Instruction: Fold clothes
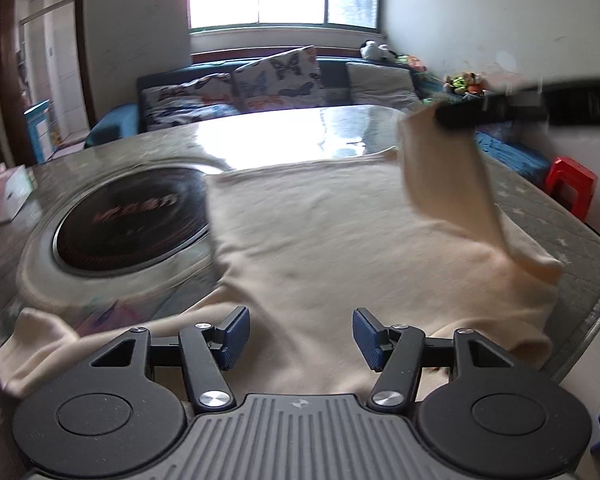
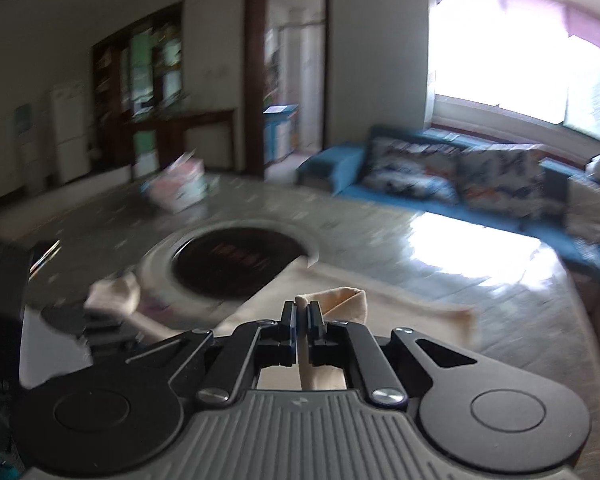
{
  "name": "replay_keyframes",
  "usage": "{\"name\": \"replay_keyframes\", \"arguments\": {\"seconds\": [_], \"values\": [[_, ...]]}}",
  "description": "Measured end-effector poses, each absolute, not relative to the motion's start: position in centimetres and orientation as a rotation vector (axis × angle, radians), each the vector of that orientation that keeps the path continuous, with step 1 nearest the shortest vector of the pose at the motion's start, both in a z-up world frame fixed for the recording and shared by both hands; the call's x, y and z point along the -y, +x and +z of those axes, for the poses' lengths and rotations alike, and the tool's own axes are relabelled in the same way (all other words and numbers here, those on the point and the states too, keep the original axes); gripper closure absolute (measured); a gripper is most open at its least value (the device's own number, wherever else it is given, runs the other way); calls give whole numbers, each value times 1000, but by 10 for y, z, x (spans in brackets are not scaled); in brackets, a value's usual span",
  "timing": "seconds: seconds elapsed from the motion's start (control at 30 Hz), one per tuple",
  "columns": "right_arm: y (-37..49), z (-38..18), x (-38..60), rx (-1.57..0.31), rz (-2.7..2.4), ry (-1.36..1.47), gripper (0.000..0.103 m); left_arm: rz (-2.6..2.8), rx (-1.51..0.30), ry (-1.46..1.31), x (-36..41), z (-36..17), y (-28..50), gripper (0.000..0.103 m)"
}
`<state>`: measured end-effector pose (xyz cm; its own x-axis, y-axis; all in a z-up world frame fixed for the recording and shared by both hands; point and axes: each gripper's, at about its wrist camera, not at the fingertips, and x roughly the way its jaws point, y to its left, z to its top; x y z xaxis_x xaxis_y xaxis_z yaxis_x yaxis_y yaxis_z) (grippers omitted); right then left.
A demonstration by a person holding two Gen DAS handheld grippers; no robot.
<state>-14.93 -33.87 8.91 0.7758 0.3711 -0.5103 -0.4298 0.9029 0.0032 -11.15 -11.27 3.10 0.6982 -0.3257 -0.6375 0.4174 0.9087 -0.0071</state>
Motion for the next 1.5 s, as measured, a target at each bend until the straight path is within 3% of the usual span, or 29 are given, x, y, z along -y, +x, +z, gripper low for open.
{"name": "replay_keyframes", "arguments": {"seconds": [0.4,0.73,0.8,1.07,1.27,1.4,1.5], "values": [[-181,63,350,-646,499,-85,88,-409,-674,133,107,39,-113,43],[-188,15,421,-794,286,-27,88,-467,-621,141,125,52,-114,45],[-188,7,428,-820,276,-35,88,-481,-618,159,129,50,-115,50],[-164,22,432,-757,306,-100,86,-434,-668,167,120,36,-105,50],[-136,19,430,-761,393,-230,72,-414,-687,156,110,34,-100,48],[-125,11,428,-802,448,-284,76,-396,-705,149,103,30,-96,48],[-126,13,433,-799,442,-272,98,-383,-715,156,100,27,-93,48]]}}
